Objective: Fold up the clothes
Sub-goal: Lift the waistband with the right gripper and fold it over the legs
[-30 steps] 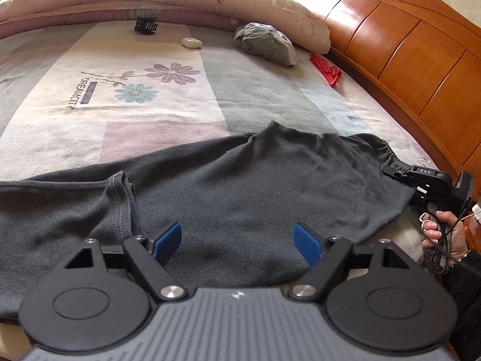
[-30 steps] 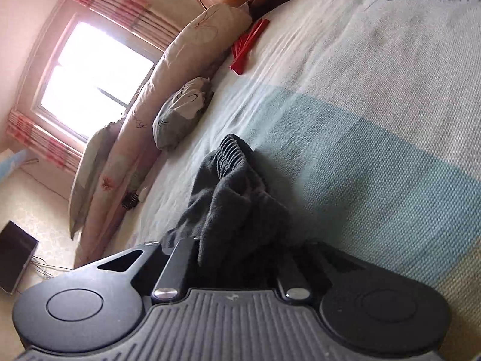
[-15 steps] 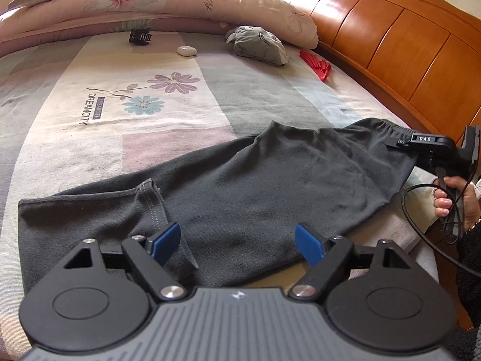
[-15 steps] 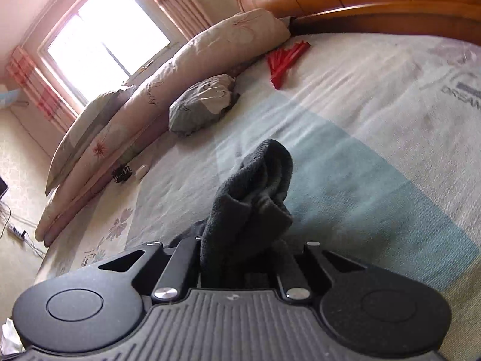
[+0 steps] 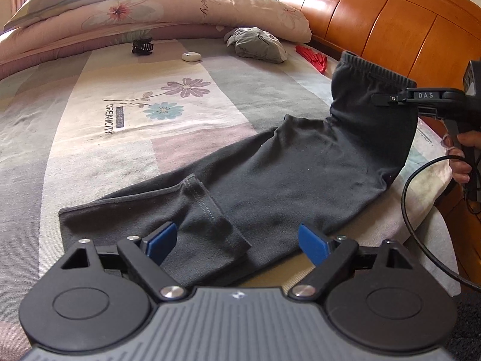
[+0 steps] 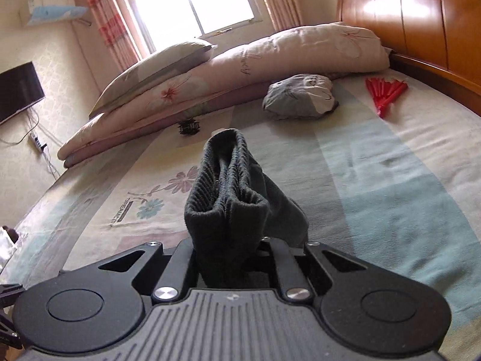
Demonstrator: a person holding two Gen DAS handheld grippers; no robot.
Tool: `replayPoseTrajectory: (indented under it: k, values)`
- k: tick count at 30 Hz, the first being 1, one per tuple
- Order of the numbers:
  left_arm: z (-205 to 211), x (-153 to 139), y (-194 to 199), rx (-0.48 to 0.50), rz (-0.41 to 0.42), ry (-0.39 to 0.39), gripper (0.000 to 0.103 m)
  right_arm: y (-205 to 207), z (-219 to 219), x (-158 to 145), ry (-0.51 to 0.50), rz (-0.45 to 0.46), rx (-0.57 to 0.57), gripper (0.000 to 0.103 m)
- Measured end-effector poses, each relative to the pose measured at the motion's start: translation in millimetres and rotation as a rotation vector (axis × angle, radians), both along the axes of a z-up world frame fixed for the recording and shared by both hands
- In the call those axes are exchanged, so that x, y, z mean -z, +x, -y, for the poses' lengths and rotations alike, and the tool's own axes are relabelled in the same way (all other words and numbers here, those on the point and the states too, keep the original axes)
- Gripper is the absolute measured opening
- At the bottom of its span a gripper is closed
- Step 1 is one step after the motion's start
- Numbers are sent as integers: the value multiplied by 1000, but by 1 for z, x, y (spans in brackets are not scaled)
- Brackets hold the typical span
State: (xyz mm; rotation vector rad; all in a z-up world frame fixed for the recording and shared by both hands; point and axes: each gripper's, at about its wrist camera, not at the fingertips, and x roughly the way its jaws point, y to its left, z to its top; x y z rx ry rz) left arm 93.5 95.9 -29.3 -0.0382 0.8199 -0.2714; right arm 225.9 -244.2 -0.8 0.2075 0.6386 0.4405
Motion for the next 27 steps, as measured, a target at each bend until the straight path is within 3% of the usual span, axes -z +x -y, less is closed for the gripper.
replayPoseTrajectory:
  k: [13,21,27]
  values:
    - [-49,5,-19,-20,-9,5,88,-23,-128,-12,-251,64,-202,11]
    - [-67,6,-27,-34,-4,-42,88,-36,-191,-20,-327,100,-326,11]
    - [-79,4,-36,-61,4,-51,88,-47,-225,-25,-330,119,-391,11]
